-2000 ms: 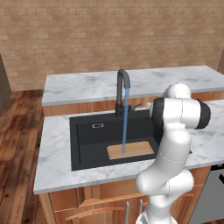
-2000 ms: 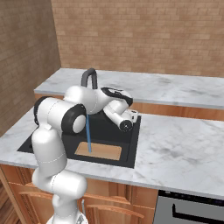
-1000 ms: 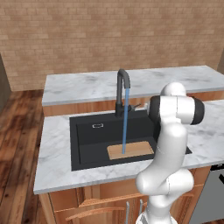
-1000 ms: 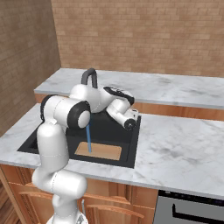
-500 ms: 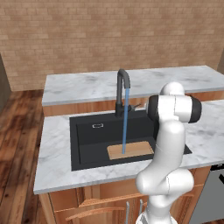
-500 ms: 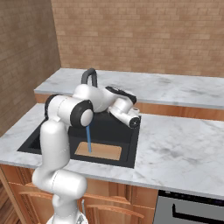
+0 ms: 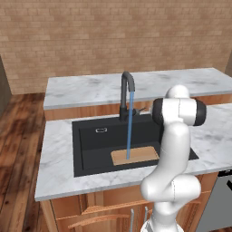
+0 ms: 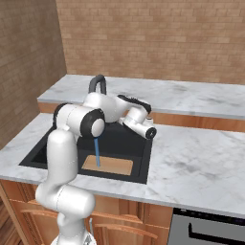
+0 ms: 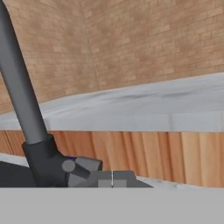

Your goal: Turn on the sink faucet with hot water and rinse the cutting board for ten seconds, then turn off the faucet. Push the cutting board to reach the water if necessary.

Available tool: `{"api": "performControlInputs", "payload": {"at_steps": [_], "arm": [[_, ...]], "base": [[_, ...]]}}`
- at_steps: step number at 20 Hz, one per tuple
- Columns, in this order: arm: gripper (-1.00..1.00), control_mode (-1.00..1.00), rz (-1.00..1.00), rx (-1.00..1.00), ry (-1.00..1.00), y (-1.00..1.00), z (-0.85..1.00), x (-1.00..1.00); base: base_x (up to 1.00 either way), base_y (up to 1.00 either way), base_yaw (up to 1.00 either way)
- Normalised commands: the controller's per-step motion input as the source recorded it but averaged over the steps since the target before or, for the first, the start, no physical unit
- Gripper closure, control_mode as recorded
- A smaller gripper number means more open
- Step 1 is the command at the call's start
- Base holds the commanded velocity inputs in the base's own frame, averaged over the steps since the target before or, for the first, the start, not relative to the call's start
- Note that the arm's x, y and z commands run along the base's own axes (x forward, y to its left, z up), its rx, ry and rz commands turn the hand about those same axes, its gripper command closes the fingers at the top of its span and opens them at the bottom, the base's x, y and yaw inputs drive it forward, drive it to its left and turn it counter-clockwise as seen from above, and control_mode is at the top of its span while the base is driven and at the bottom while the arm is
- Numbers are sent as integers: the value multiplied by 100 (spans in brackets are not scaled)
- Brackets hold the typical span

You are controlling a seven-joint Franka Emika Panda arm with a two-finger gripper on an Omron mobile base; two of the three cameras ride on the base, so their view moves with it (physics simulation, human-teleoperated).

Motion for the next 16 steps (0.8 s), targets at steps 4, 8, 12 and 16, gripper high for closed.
{"api": "performControlInputs", "payload": {"at_steps": [4, 8, 12, 16], "arm": [[100, -100, 0, 0, 0, 14, 0, 19], [100, -100, 0, 0, 0, 25, 0, 17], [100, -100, 0, 0, 0, 33, 0, 3], [100, -100, -1, 0, 0, 35, 0, 3]], "base": [[0, 0, 0], [0, 0, 0], [0, 0, 0], [0, 0, 0]]}}
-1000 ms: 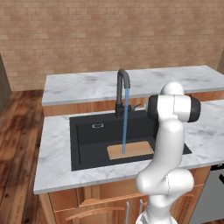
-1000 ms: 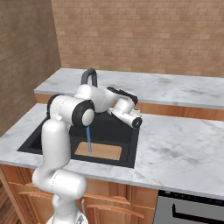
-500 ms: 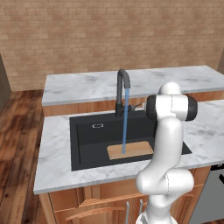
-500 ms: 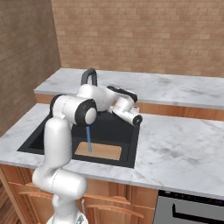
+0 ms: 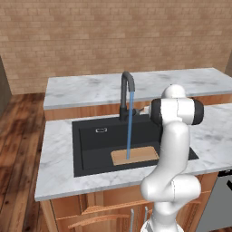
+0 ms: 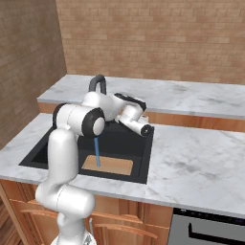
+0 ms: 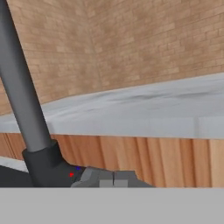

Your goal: Turn on the sink faucet with hot water and rinse the cutting board for ten seconds, then turn off the faucet. Push the cutting board to reach the water if necessary.

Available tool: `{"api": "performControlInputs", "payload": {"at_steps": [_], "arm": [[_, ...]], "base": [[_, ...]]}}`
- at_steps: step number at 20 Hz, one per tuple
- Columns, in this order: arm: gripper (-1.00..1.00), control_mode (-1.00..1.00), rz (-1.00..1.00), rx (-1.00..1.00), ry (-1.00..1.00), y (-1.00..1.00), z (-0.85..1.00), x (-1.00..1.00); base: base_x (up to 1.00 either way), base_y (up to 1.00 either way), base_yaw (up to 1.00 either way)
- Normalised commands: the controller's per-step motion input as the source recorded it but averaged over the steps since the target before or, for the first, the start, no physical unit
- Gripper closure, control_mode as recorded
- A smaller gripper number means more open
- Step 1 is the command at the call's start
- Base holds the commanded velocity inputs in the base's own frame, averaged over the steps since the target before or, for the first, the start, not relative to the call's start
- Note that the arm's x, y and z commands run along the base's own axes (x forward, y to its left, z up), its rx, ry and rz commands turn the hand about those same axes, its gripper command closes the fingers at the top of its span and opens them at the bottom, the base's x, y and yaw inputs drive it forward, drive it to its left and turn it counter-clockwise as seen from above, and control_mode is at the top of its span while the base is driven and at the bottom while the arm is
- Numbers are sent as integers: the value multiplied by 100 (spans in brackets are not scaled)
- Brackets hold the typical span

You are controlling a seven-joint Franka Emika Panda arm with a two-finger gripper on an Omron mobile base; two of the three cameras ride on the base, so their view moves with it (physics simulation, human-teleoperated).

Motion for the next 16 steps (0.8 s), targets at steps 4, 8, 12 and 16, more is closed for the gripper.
{"api": "performControlInputs", "payload": {"at_steps": [4, 8, 12, 16], "arm": [[100, -100, 0, 0, 0, 33, 0, 0], [100, -100, 0, 0, 0, 24, 0, 0], [100, -100, 0, 0, 0, 24, 0, 0], [100, -100, 0, 0, 0, 24, 0, 0]], "base": [[0, 0, 0], [0, 0, 0], [0, 0, 0], [0, 0, 0]]}}
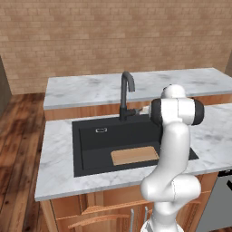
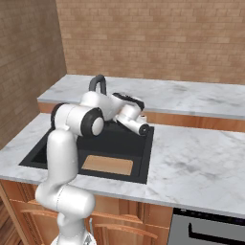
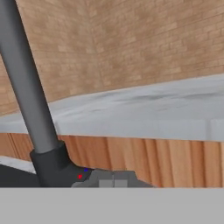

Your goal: Turn on the sink faucet with hot water and rinse the cutting board for ten seconds, then turn off the faucet. Push the cutting board to reach the water if necessary.

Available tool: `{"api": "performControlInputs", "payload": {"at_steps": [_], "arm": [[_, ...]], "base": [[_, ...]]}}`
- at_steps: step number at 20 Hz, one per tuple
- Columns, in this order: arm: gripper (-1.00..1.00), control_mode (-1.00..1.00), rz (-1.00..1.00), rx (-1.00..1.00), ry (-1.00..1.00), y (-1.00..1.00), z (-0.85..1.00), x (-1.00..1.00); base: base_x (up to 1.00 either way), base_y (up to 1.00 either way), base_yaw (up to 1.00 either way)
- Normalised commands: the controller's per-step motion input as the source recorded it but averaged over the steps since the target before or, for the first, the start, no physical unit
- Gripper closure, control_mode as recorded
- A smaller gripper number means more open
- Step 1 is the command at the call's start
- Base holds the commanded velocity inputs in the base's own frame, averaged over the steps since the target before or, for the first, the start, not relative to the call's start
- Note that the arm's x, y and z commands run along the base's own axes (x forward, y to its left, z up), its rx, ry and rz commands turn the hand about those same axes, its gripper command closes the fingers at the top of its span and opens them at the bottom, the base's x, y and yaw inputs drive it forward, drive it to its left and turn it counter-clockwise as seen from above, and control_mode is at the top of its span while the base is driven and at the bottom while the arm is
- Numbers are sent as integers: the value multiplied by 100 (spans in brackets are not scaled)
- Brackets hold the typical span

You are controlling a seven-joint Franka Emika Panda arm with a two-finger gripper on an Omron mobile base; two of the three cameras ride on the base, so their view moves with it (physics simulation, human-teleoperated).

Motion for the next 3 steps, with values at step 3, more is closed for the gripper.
{"api": "performControlInputs", "payload": {"at_steps": [3], "arm": [[100, -100, 0, 0, 0, 24, 0, 0]], "base": [[0, 0, 0]]}}
